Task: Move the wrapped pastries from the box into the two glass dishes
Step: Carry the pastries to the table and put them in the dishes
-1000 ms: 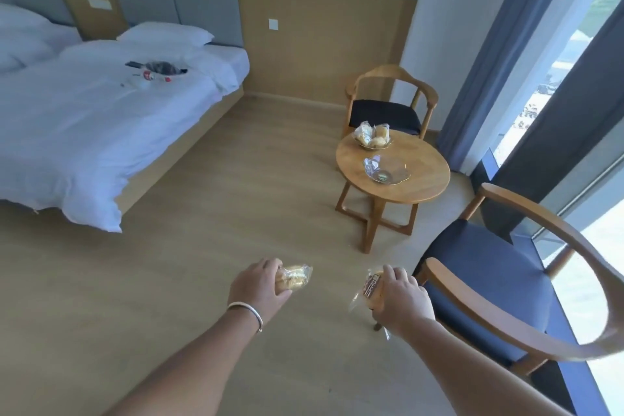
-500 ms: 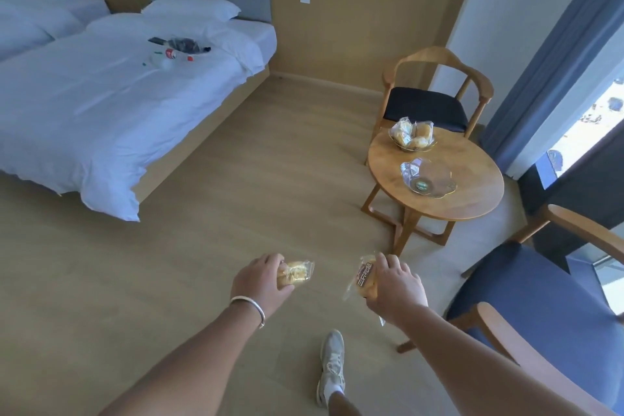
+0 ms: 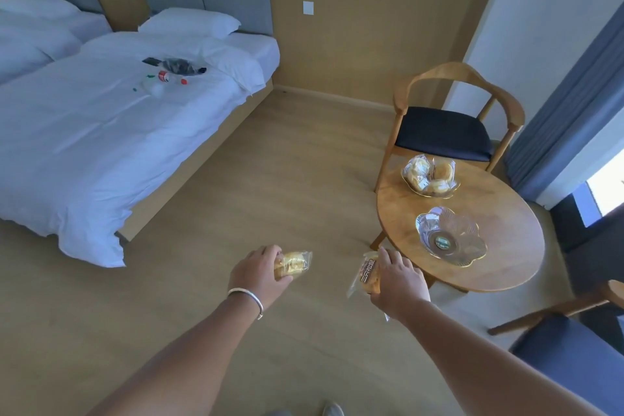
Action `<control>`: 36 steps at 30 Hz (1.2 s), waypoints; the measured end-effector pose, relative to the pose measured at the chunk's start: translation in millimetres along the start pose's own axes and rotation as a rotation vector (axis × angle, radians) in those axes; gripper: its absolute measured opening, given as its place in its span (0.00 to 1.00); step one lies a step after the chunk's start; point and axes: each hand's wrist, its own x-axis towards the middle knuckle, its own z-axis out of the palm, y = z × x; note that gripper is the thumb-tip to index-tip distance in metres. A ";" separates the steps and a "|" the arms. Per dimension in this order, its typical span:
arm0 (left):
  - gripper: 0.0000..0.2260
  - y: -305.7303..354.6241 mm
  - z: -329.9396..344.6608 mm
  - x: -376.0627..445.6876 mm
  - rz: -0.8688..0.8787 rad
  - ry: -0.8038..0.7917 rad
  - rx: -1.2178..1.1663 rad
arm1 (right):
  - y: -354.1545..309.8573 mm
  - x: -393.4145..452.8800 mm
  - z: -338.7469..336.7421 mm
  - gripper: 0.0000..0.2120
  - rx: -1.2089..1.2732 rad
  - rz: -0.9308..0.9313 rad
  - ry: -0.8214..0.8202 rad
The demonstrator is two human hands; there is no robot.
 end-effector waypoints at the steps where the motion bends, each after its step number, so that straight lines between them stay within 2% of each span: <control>1: 0.21 0.9 -0.8 13.1 0.002 -0.007 0.000 | 0.6 12.2 -3.0 0.38 0.001 0.007 0.003; 7: 0.20 -4.6 -0.9 104.7 0.022 -0.011 0.006 | -5.1 92.2 -17.5 0.34 -0.015 0.016 0.000; 14: 0.20 -27.8 2.0 251.0 0.081 -0.038 -0.020 | -25.2 215.5 -45.8 0.33 -0.038 0.073 0.022; 25: 0.20 -49.8 -8.3 427.8 0.154 -0.104 -0.021 | -48.2 351.9 -83.0 0.39 -0.026 0.180 -0.011; 31: 0.19 -26.1 10.8 486.3 0.239 -0.170 -0.015 | -28.1 390.8 -88.1 0.40 0.013 0.257 -0.031; 36: 0.19 30.9 33.9 536.8 0.344 -0.217 -0.001 | 15.8 417.5 -90.6 0.44 0.070 0.328 -0.013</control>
